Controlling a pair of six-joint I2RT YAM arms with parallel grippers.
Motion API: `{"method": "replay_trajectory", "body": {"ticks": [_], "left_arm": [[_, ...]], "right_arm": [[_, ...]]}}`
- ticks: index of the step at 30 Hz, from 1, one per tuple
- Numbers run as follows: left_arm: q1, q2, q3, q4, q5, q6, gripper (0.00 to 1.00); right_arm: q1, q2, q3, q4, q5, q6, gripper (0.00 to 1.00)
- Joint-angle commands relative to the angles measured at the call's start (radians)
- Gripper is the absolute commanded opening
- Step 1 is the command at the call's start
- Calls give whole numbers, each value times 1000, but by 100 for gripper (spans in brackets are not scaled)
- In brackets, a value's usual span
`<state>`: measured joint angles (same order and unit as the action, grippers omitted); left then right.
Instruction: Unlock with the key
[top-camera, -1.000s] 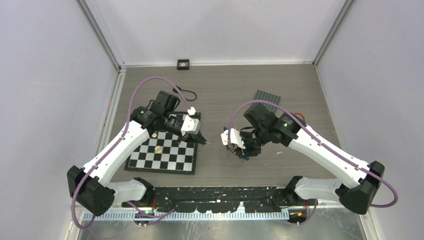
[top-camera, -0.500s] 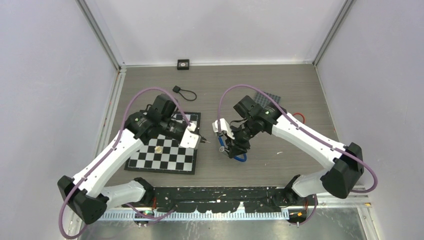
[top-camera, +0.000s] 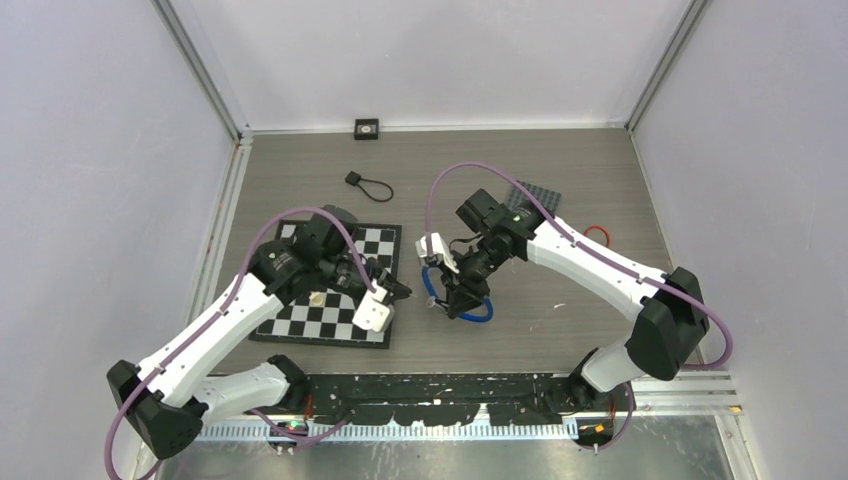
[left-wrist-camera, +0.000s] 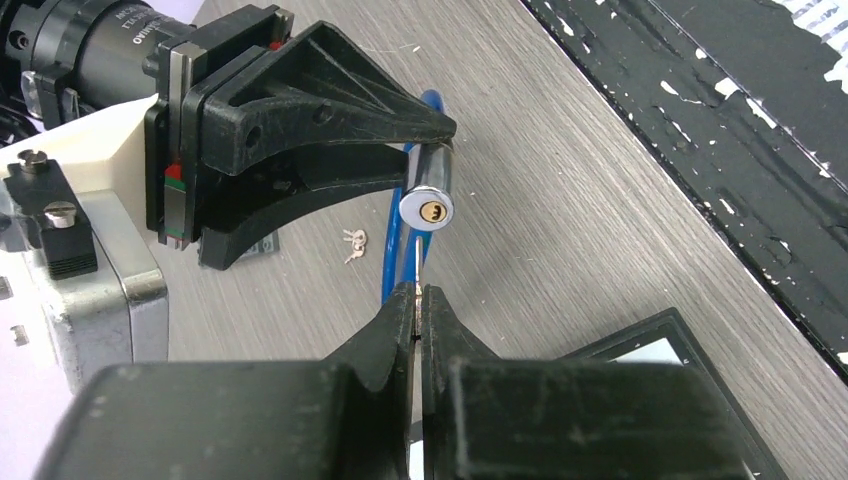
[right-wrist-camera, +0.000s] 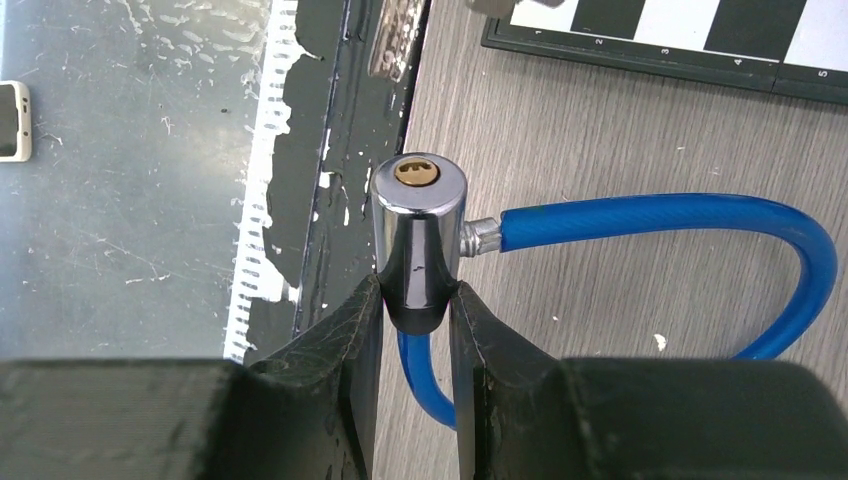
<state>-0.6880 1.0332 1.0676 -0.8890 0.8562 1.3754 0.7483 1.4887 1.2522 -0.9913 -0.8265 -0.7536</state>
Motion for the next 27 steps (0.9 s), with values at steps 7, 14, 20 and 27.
{"method": "replay_trajectory", "body": {"ticks": [7, 14, 20, 27], "left_arm": [[-58, 10, -36, 24, -30, 100, 0], [-137, 14, -61, 80, -118, 117, 0], [-183, 21, -123, 193, -176, 106, 0], [-190, 15, -195, 307, -189, 79, 0]], "right_arm": [[-15, -51, -81, 20, 4, -110, 0], [-37, -58, -114, 40, -10, -130, 0], [-59, -62, -107, 40, -39, -123, 0], [-76, -77, -117, 39, -62, -125, 0]]}}
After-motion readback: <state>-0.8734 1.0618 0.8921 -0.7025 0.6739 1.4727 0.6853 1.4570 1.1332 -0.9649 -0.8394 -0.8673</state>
